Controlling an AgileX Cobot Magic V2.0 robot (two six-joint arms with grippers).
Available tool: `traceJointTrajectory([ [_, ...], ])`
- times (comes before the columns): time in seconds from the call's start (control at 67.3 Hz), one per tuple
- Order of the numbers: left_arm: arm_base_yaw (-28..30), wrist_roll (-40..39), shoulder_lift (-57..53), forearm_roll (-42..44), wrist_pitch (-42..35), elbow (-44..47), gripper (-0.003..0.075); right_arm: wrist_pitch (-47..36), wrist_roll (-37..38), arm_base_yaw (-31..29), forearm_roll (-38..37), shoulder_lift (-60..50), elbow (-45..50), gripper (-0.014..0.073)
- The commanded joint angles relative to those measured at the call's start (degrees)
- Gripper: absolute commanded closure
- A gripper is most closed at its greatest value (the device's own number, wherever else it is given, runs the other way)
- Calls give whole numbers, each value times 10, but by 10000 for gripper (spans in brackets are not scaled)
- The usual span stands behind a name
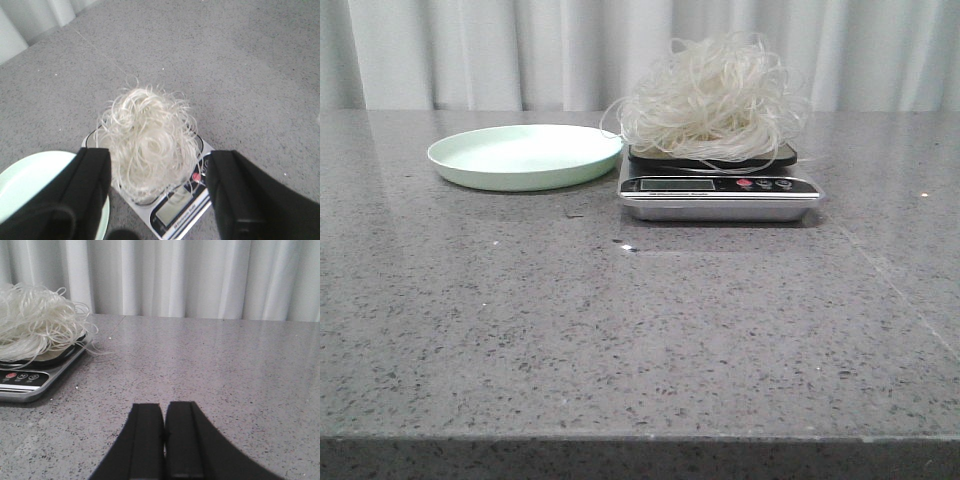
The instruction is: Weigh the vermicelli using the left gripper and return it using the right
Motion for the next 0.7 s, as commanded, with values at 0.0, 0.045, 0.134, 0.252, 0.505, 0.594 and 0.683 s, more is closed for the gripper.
traceJointTrajectory([
  [0.0, -3, 3, -88, -7, -94, 86, 301, -47, 0, 1, -9, -8, -4, 427],
  [0.045, -3, 3, -129, -7, -134, 144, 311, -47, 0, 1, -9, -8, -4, 427],
  [0.134, -3, 3, -186, -7, -206, 238, 325, -47, 0, 1, -9, -8, -4, 427],
  [0.252, -3, 3, -265, -7, -285, 366, 325, -47, 0, 1, -9, -8, -4, 427],
  [0.505, -3, 3, -432, -7, -401, 606, 325, -47, 0, 1, -9, -8, -4, 427],
  [0.594, -3, 3, -489, -7, -445, 673, 325, -47, 0, 1, -9, -8, -4, 427],
  [0.683, -3, 3, -559, -7, -484, 744, 325, -47, 0, 1, -9, -8, -4, 427],
])
